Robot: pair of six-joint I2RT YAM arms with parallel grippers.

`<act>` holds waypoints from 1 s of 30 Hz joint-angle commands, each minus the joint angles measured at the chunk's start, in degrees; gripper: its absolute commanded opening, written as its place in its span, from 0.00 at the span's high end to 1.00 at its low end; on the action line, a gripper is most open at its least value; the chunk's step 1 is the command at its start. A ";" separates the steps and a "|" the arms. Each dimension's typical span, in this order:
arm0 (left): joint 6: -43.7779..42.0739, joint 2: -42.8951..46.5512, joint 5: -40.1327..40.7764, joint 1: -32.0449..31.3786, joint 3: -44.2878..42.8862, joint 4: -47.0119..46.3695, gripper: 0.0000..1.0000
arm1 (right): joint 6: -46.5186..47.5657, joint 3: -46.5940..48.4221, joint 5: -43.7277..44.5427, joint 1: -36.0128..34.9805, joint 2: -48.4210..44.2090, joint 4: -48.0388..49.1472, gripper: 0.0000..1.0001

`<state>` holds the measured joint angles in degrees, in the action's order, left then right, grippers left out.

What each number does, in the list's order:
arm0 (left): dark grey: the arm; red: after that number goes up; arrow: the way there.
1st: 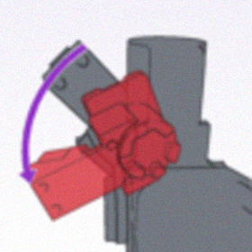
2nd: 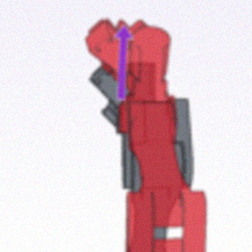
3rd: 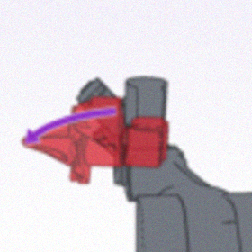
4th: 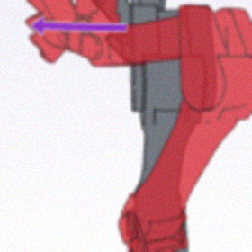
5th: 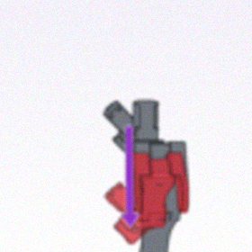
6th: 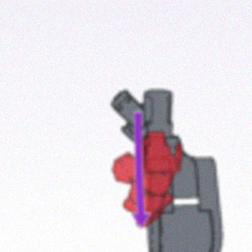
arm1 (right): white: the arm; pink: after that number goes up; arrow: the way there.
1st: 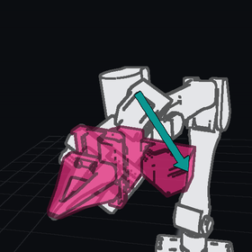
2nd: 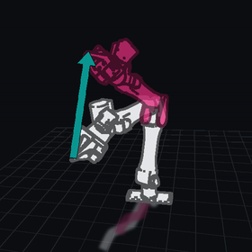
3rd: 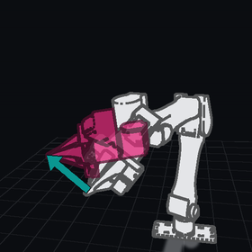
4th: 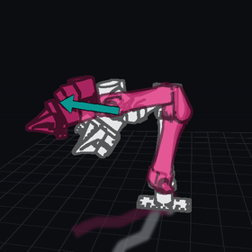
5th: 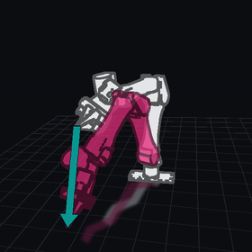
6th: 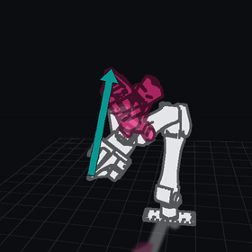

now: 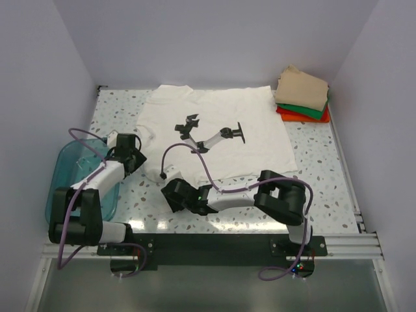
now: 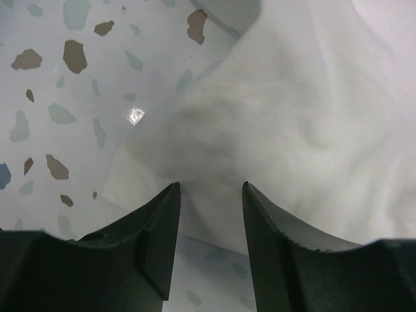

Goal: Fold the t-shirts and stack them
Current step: Flatten the tshirt out

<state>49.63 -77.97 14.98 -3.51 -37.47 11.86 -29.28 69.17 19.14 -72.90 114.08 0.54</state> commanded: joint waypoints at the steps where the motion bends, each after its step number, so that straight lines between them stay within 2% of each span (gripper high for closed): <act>1: -2.16 2.30 -1.01 0.34 -3.13 -2.37 0.57 | 1.06 -4.73 1.26 -0.05 -3.24 -2.64 0.53; 8: -4.36 2.91 -2.24 0.34 -5.41 -0.43 0.53 | 4.39 -11.68 -3.66 -0.13 -9.57 -3.70 0.52; 13: -6.03 6.25 -5.31 0.34 -4.80 0.97 0.50 | 7.65 -13.27 -11.83 -0.13 -12.39 -2.74 0.51; 17: -5.33 11.52 -6.54 0.34 -1.39 2.73 0.47 | 9.33 -10.73 -18.33 -0.13 -11.08 -3.26 0.51; 22: -3.75 19.78 -8.74 -0.36 2.66 5.88 0.47 | 6.26 -8.35 -24.57 -0.13 -6.95 -0.80 0.51; 27: -3.31 27.43 -9.36 -1.24 5.04 9.06 0.47 | 5.37 -7.99 -23.89 -0.13 -6.86 -0.01 0.52; 30: -2.61 31.29 -11.37 -2.11 6.79 10.73 0.47 | 4.76 -8.96 -21.09 -0.13 -11.76 -2.36 0.50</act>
<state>45.95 -50.13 6.07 -4.75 -32.08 20.27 -23.14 60.62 -2.50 -72.75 106.56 0.67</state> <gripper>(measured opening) 0.527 0.492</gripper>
